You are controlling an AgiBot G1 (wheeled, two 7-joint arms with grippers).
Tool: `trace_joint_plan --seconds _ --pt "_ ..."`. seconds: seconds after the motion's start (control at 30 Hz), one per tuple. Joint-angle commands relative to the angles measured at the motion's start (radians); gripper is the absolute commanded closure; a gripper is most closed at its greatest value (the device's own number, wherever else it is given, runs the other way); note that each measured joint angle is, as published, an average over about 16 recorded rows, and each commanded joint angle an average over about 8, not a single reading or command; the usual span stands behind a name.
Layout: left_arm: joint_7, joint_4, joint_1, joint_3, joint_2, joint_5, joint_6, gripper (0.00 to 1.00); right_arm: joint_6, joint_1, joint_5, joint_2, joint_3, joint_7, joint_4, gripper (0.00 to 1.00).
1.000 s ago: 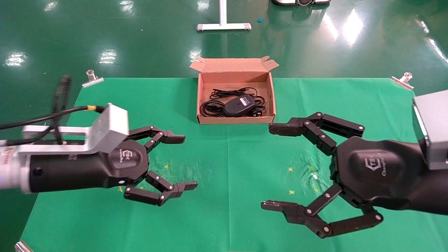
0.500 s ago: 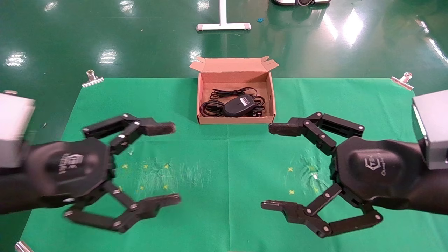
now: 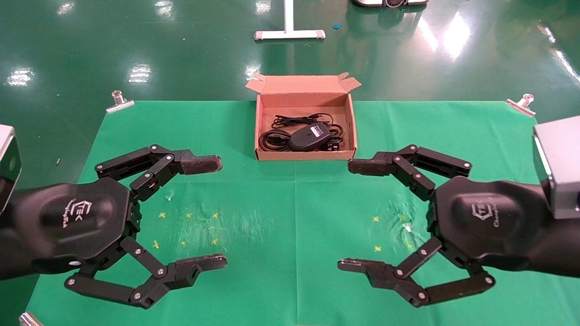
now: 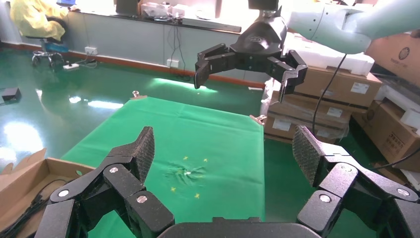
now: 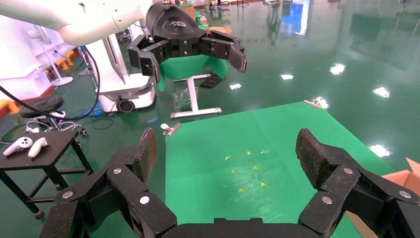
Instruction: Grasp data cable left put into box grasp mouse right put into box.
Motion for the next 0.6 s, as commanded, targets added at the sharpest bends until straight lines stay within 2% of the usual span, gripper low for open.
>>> trace_joint_plan --seconds 0.03,0.6 --pt "-0.002 0.0 -0.003 0.004 0.001 0.007 -0.003 0.0 0.0 0.0 0.0 0.0 0.0 0.0 0.0 0.0" --pt "-0.008 -0.001 -0.013 0.017 0.004 0.026 -0.011 0.0 0.0 0.0 0.0 0.0 0.0 0.0 0.0 0.0"
